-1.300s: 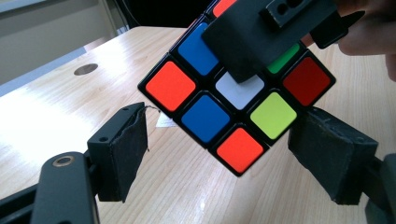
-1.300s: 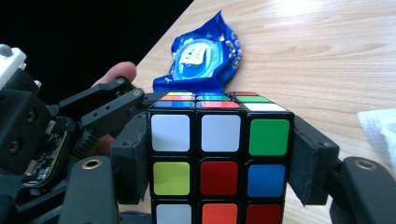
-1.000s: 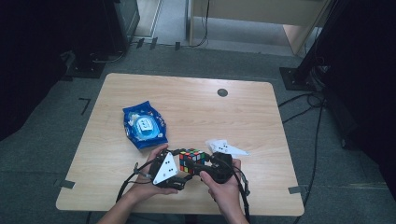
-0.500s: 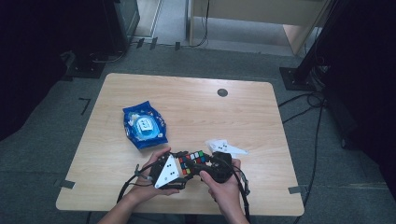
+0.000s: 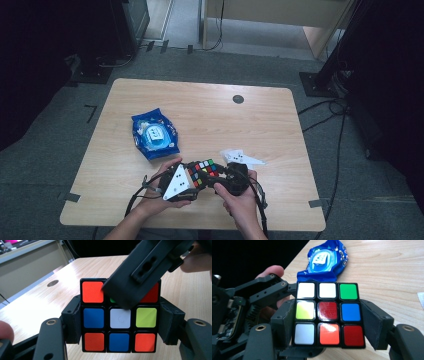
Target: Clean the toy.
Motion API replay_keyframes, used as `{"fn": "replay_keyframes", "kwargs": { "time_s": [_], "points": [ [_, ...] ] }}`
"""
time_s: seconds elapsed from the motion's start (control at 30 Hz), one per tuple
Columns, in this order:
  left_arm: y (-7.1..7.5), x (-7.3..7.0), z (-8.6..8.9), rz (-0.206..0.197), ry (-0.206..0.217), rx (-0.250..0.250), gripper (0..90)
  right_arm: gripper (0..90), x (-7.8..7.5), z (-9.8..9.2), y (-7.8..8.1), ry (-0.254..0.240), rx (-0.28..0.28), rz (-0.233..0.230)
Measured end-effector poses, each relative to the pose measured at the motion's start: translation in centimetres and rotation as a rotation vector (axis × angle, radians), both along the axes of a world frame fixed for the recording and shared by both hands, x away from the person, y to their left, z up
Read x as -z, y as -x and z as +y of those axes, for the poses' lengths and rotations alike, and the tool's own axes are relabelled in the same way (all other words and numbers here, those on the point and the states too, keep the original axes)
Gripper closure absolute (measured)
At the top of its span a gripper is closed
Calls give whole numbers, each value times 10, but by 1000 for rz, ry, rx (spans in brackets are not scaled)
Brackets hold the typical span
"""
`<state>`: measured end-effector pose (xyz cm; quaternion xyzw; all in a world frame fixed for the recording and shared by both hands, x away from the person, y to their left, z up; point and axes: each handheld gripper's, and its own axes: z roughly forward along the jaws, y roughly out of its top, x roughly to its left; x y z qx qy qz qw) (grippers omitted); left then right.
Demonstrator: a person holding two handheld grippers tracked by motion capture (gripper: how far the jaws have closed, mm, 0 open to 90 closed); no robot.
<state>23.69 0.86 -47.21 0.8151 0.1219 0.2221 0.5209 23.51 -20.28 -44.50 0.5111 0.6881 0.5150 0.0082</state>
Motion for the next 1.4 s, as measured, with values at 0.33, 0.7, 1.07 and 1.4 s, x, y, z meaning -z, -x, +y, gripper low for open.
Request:
{"fn": "replay_keyframes", "kwargs": {
  "time_s": [0.33, 0.7, 1.07, 1.4],
  "points": [
    [-10, -3, 12, 44, 24, -33, 341, 322, -12, -13, 0, -44, 5, -55],
    [-16, -5, 21, 58, 49, -67, 341, 335, -17, -47, -7, 59, 149, -114],
    [-16, -7, 23, 69, 62, -72, 341, 455, 42, -77, -33, 431, 216, -51],
    [-16, -7, 24, 76, 73, -72, 341, 586, 65, -77, -38, 512, 189, -8]
  ]
}}
